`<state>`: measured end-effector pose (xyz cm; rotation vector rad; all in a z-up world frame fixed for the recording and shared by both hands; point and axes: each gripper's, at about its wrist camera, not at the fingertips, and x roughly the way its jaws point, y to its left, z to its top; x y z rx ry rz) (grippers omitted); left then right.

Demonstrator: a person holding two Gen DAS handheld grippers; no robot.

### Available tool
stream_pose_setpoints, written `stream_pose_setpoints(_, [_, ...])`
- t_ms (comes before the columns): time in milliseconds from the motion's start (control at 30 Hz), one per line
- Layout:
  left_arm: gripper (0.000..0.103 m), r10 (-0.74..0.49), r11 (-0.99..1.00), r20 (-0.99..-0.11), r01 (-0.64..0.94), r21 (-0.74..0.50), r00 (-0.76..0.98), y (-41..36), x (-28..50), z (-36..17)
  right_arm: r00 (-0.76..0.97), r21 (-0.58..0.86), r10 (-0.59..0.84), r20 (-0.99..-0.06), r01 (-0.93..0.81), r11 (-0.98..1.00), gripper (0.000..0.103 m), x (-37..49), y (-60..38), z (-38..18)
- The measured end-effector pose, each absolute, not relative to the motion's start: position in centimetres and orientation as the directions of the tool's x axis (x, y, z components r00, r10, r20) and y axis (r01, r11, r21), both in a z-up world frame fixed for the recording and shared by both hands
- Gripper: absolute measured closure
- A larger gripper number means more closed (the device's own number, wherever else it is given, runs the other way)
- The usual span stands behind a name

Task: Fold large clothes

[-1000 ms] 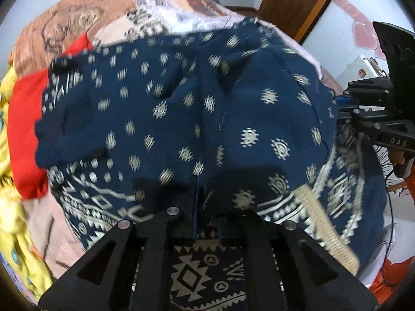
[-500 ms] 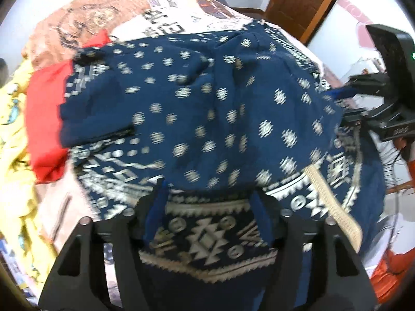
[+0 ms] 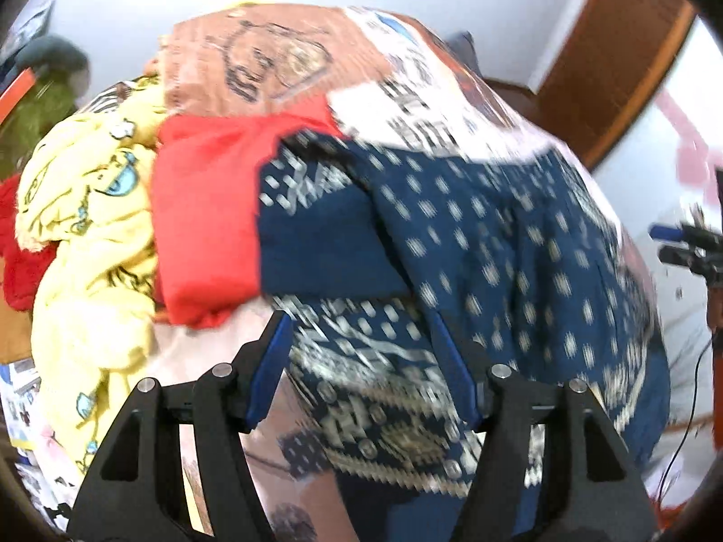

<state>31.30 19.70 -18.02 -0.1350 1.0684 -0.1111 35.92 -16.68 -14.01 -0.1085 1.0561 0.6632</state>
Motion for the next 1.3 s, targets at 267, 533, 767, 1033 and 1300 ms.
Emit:
stream_pose_setpoints(267, [0.039, -0.171, 0.963, -0.873, -0.109, -0.246, 0.456, 24.5, 38.4, -21.3, 0.421, 0.239, 0.39, -0.819, -0.369, 0.898, 0.042, 41.9, -19.6, -15.1])
stream_pose_setpoints(533, [0.039, -0.227, 0.92, -0.89, -0.214, -0.329, 0.395, 27.6, 43.4, -27.2, 0.352, 0.274, 0.357, -0.865, -0.263, 0.925, 0.042, 46.9, -21.5, -20.5])
stream_pose_setpoints(767, [0.048, -0.364, 0.843, -0.824, -0.222, -0.489, 0.433, 27.9, 45.3, -29.6, 0.332, 0.361, 0.416, -0.846, -0.216, 0.907, 0.042, 49.1, -21.9, -23.3])
stream_pose_setpoints(1033, [0.08, -0.294, 0.892, -0.856, -0.198, -0.405, 0.426, 25.4, 45.6, -29.5, 0.334, 0.354, 0.424, -0.842, -0.253, 0.901, 0.074, 49.7, -20.1, -23.7])
stream_pose_setpoints(1300, [0.096, -0.146, 0.958, -0.849, -0.14, -0.249, 0.508, 23.6, 44.3, -24.5, 0.394, 0.339, 0.451, -0.801, -0.321, 0.884, 0.091, 49.4, -18.6, -20.0])
